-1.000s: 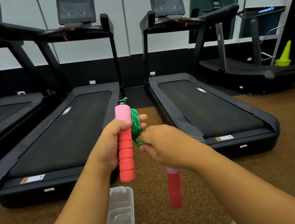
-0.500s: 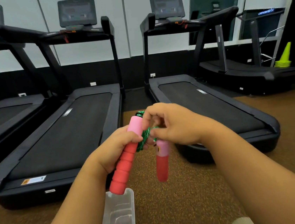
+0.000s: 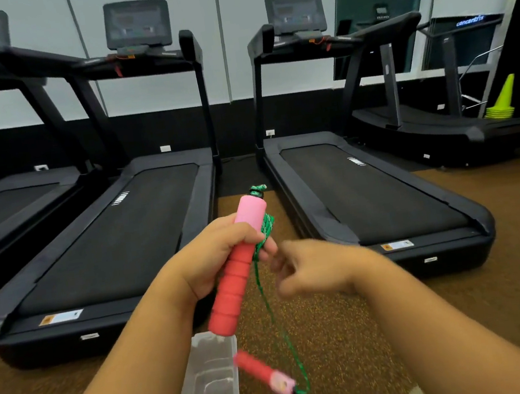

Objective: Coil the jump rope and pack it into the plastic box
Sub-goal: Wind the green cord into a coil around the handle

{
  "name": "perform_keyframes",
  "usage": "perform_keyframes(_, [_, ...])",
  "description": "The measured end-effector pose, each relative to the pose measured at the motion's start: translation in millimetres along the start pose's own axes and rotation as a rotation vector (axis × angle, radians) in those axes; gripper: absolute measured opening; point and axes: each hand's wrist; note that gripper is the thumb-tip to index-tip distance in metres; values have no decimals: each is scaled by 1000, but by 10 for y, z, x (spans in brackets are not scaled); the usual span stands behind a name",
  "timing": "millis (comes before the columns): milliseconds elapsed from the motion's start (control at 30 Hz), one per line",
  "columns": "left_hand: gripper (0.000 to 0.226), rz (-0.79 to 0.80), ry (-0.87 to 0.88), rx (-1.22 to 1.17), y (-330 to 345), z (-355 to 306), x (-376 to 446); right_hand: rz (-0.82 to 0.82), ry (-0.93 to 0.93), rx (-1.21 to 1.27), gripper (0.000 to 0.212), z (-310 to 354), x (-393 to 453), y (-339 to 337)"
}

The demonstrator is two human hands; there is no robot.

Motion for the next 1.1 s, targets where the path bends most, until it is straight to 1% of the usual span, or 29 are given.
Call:
perform_keyframes(33, [55,-6,15,-7,-11,-18,8,24,-30,84,59,-37,59,121])
perform_keyframes(67, [58,-7,27,-36,-26,-39,7,-13,-109,219,71,-44,120,230])
perform_keyframes(100, [62,-6,34,-74,-41,-60,4,-103,-208,349,80,-49,196,319])
perform_keyframes(133, [63,1,39,-118,-53,-83,-5,-225,-286,420,80,-39,277,378])
perform_keyframes(167, [63,8,44,-158,-62,-102,-6,-338,-333,442,72,-26,359,399])
perform_keyframes(233, [60,19,72,-242,-82,-128,-17,-538,-371,395,44,52,452,364])
perform_keyframes(267, [58,19,99,-271,-98,-145,-25,-642,-377,347,38,84,485,314])
perform_keyframes(300, [55,12,133,-284,-118,-173,-33,-716,-385,309,41,125,509,250])
perform_keyframes(333, [52,9,169,-296,-129,-217,-43,-744,-387,290,48,157,538,179])
perform_keyframes(400, [49,38,218,-382,-149,-287,-58,-672,-370,297,60,221,602,59])
perform_keyframes(433, [51,58,232,-431,-156,-314,-54,-615,-356,323,60,245,629,22])
perform_keyframes(467, [54,75,240,-458,-166,-334,-44,-572,-350,359,55,251,654,-9])
perform_keyframes(567, [65,96,241,-421,-193,-362,25,-516,-327,407,21,245,682,-12])
perform_keyframes(600, [66,108,238,-424,-203,-360,40,-508,-314,409,15,233,689,30])
perform_keyframes(700, [73,128,259,-496,-227,-333,82,-458,-308,519,20,224,666,221])
perform_keyframes(767, [80,106,284,-528,-238,-300,98,-407,-293,526,21,198,645,336])
perform_keyframes(800, [81,101,290,-541,-244,-275,102,-379,-298,545,17,189,619,378])
perform_keyframes(867, [81,94,300,-562,-254,-226,104,-304,-326,693,4,190,567,450])
perform_keyframes(933, [80,63,310,-540,-266,-183,100,-245,-344,792,5,242,485,526])
perform_keyframes(1000, [83,5,309,-464,-277,-164,86,-235,-316,745,9,274,425,609])
perform_keyframes(1100, [81,-65,262,-352,-310,-124,64,-297,-249,419,18,309,327,668])
Point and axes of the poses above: each hand's wrist, its own x-axis towards the middle knuckle, its own y-axis out of the palm, z = x × y, and after that the axes turned 13 degrees about z, right-handed
